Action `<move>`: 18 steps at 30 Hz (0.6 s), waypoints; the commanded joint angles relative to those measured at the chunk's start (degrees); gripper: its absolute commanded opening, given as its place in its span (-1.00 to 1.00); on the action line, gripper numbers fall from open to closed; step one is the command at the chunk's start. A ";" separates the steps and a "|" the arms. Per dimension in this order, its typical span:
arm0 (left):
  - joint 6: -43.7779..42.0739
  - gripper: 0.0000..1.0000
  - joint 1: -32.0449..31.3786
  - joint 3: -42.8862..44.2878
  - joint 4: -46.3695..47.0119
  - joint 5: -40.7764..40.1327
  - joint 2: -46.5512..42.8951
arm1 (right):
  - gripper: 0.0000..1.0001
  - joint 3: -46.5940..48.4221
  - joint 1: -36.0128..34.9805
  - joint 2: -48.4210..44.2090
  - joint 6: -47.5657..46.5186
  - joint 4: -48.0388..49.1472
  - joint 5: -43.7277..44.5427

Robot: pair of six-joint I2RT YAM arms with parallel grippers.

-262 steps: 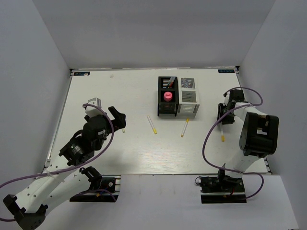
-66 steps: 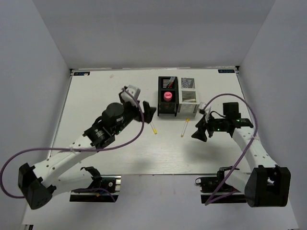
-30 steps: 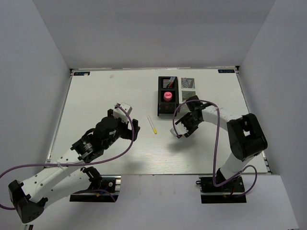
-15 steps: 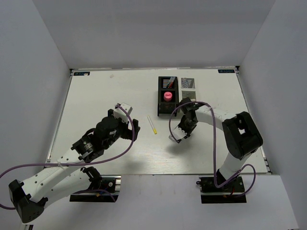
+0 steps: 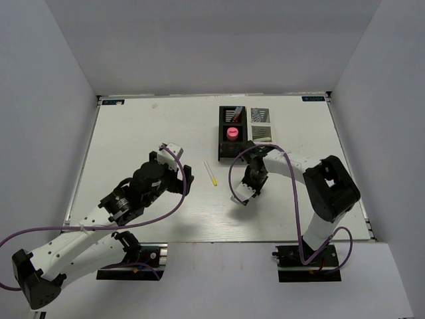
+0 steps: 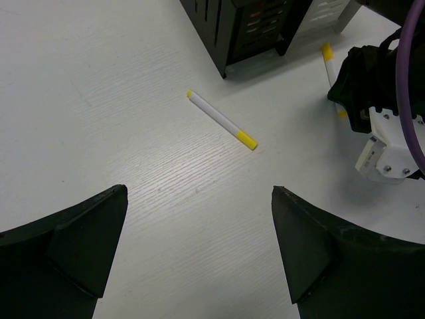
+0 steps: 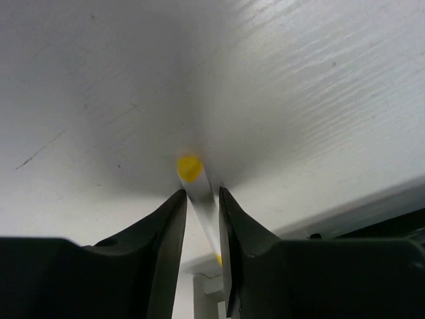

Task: Sort the stationery into containers
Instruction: Pick up the pen from the center of the board.

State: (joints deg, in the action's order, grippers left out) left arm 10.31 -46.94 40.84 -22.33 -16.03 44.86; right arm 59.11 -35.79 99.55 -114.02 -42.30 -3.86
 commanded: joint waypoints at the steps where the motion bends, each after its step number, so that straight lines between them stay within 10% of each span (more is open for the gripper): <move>1: -0.46 0.98 0.09 -0.32 -0.26 -0.84 -0.21 | -0.36 -4.18 -1.56 6.80 1.07 -9.64 -5.99; 12: -0.46 0.98 0.09 -0.32 -0.79 -0.84 -1.26 | -0.85 -3.22 -2.18 6.02 3.97 -13.66 -9.49; 18: -0.46 0.98 0.09 -0.32 -0.79 -0.84 -1.27 | -1.00 0.03 -1.91 -4.69 13.99 -16.76 -33.47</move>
State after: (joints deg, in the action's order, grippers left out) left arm 10.31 -46.94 40.84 -22.72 -16.10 44.60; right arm 59.94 -36.99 98.52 -106.41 -50.92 -19.31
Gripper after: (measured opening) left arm 0.987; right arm 0.213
